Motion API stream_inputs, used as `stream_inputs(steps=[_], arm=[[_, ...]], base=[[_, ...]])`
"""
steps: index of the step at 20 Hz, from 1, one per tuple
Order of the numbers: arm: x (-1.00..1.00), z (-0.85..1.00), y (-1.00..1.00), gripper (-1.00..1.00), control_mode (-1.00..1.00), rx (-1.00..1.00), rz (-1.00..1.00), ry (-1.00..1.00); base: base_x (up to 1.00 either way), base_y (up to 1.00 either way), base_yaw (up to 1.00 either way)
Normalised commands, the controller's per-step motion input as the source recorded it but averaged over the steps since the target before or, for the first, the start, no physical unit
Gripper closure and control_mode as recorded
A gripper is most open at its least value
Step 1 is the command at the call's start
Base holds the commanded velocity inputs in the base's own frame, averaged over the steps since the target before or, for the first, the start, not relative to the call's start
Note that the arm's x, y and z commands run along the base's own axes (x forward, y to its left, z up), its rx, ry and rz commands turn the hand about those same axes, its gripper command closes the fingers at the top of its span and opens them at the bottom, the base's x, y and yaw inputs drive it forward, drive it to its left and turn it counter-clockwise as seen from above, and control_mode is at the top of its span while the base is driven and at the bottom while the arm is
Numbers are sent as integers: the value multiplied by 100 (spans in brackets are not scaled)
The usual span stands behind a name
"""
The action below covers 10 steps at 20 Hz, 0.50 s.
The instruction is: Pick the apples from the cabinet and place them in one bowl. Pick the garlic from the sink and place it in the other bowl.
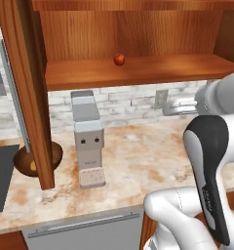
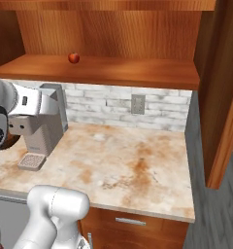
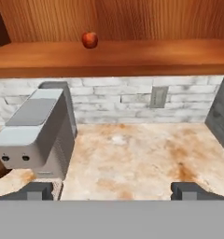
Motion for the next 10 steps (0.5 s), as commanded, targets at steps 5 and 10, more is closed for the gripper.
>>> stream_inputs(steps=[5,10], arm=[[-3,54,10,-100,-100,-3,9,-14],[4,49,10,-100,-100,-5,3,-12]], base=[[0,0,0],[0,0,0]])
